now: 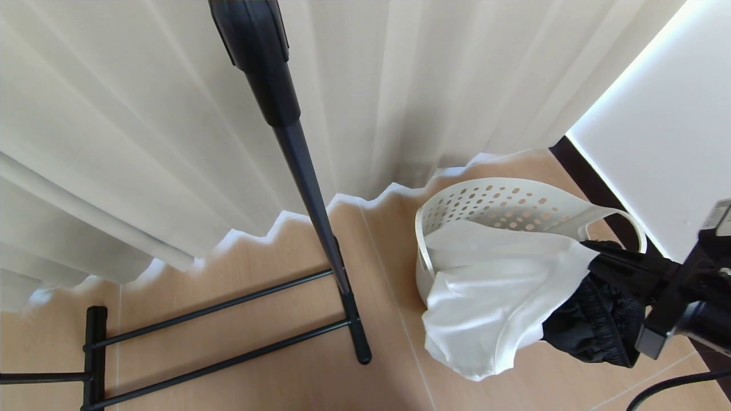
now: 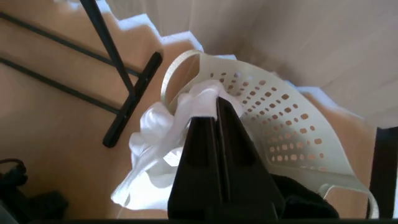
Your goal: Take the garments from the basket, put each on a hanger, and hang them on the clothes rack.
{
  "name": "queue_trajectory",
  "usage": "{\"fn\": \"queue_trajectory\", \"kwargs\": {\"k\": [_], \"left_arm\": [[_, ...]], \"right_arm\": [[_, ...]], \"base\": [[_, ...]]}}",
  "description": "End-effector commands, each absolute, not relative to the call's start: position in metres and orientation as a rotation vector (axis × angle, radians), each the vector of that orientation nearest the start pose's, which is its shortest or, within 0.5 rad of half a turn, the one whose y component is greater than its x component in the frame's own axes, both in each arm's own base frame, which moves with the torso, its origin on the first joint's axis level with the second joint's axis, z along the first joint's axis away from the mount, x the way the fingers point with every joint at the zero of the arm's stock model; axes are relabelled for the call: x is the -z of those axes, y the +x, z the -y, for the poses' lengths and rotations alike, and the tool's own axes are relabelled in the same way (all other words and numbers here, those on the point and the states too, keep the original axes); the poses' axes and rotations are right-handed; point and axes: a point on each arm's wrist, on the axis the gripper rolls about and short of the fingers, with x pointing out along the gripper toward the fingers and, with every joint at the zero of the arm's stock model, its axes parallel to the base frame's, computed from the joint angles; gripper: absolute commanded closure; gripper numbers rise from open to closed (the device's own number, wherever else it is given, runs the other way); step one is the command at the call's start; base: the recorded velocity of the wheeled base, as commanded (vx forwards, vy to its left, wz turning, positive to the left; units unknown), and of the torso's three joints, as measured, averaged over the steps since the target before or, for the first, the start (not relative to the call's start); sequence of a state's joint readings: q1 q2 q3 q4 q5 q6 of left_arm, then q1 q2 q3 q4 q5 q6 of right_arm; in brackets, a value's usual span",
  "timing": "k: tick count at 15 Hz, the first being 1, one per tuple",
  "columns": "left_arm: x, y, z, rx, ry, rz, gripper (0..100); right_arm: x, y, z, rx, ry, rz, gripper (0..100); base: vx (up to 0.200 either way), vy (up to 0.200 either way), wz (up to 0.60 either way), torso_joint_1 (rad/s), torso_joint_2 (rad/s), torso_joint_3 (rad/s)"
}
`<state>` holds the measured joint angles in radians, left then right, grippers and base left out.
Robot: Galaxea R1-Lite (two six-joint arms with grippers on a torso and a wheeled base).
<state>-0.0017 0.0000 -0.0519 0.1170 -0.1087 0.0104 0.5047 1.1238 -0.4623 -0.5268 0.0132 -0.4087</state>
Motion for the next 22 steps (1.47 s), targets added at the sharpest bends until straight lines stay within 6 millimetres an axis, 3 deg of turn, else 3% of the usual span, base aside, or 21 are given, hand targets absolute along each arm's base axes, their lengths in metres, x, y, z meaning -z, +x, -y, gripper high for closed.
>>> {"fn": "queue_trajectory", "kwargs": {"k": [1,22], "left_arm": [[-0.0777,-0.0273,0.0024,0.112,0.007,-0.065,0],[-0.0777,-0.0273,0.0024,0.112,0.007,-0.065,0]], "right_arm": [[-0.2229,0.1151,-0.0654,-0.528,-0.408,0.079,100],[-0.2288,0.1193,-0.0665,-0.507,-0.402,0.094,100]], "base": [[0.0,0.0,0.0,0.0,0.0,0.0],[0.0,0.0,0.0,0.002,0.0,0.174]]}}
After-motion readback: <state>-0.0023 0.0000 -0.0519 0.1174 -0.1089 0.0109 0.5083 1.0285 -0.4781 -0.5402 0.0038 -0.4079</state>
